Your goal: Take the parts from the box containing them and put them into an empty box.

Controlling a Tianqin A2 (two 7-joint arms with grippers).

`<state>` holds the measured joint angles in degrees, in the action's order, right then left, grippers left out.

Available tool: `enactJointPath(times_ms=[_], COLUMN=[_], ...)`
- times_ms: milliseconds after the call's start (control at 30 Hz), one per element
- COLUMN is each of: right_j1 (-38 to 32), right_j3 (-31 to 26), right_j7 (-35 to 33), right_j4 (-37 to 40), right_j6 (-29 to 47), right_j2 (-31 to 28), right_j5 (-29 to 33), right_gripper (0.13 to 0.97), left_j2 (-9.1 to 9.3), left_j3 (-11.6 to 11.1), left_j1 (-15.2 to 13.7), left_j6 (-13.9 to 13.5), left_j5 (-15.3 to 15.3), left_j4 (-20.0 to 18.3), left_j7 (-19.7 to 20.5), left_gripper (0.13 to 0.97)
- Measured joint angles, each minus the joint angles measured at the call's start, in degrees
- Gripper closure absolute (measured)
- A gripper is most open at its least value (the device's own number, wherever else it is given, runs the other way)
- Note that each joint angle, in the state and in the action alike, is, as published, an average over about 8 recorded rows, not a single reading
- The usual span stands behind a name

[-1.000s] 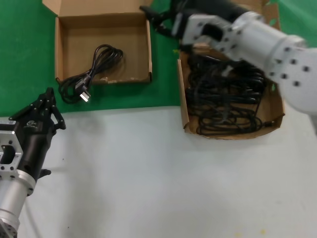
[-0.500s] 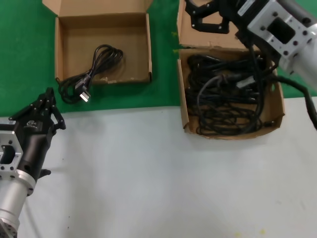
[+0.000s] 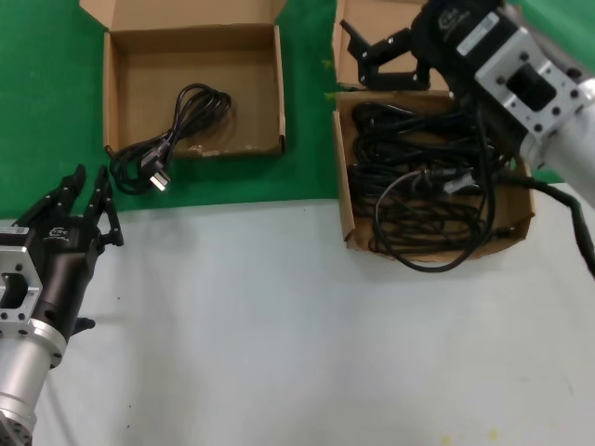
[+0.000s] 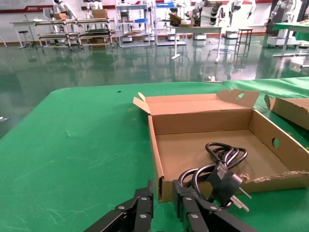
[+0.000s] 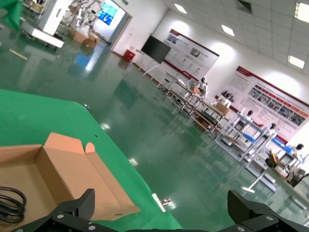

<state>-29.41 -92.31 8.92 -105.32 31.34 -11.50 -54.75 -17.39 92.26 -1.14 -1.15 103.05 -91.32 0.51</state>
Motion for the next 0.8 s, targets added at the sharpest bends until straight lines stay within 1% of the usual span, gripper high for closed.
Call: enactJointPath(times_ms=[167, 267, 300, 567, 600, 800], right_j1=[2.16, 3.47, 3.9, 7.43, 7.86, 10.52], right_j3=[0.05, 0.08, 0.08, 0.16, 0.17, 0.23], right_j7=[-0.65, -1.05, -1.18, -2.25, -2.38, -3.19], right_j4=[1.0, 1.61, 1.81, 3.45, 3.65, 4.88], right_j6=[-2.3, -3.69, -4.15, -7.91, -8.37, -11.21], right_j2=[-0.42, -0.67, -0.75, -1.44, -1.52, -2.03], right_j5=[-3.55, -5.7, -6.41, -12.24, -12.95, -17.31], right_gripper=[0.13, 0.13, 0.13, 0.129, 0.129, 0.129], left_j2=[0.01, 0.02, 0.03, 0.05, 0.05, 0.07], left_j3=[-0.04, -0.07, -0.08, -0.15, -0.16, -0.21], left_j1=[0.08, 0.13, 0.15, 0.29, 0.31, 0.41], left_j6=[0.08, 0.14, 0.15, 0.29, 0.31, 0.41], left_j5=[0.01, 0.01, 0.01, 0.02, 0.02, 0.03], left_j4=[-0.03, -0.04, -0.05, -0.09, -0.09, -0.12], left_j7=[-0.04, -0.07, -0.07, -0.14, -0.14, -0.19], left_gripper=[0.856, 0.818, 0.818, 0.654, 0.654, 0.493])
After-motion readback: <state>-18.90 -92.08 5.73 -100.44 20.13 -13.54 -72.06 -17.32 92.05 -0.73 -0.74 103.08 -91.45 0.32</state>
